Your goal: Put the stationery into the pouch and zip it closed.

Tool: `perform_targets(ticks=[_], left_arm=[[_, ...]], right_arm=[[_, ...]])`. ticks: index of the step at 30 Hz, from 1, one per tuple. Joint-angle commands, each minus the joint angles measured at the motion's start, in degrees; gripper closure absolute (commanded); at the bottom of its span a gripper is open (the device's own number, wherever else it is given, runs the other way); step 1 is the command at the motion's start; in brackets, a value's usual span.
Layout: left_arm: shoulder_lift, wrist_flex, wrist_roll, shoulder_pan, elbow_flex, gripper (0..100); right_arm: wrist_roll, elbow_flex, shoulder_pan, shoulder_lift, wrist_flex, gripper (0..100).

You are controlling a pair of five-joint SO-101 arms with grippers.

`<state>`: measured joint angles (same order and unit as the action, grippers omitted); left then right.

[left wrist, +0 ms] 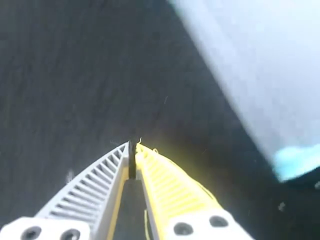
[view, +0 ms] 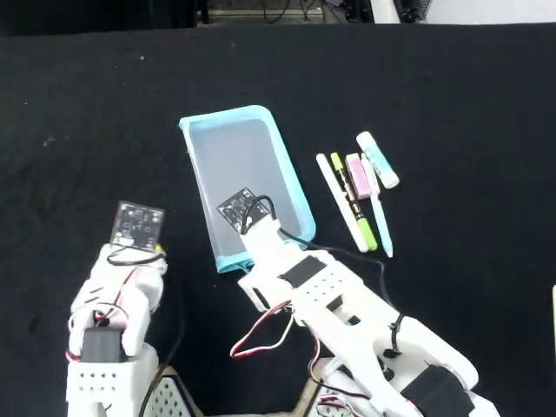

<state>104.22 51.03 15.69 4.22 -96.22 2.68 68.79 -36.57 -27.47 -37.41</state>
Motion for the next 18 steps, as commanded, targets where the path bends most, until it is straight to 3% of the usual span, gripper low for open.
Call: perform_targets(ticks=[1, 3, 11, 18], left_arm=[[-0.1, -8.4, 0.4, -4.1, -1.1, 89], [-0.2, -10.3, 0.1, -5.7, -1.1, 85], [-0.2, -14.4, 0.0, -5.6, -1.1, 86], [-0.2, -11.9, -0.1, -5.6, -1.1, 86]], right_arm=[[-0.4, -0.2, -0.6, -2.1, 1.6, 86.5], [-0.4, -0.2, -0.6, -2.1, 1.8, 86.5], [-0.4, -0.3, -0.6, -2.0, 1.9, 86.5], [-0.5, -2.6, 0.5, 0.7, 0.6, 86.4]])
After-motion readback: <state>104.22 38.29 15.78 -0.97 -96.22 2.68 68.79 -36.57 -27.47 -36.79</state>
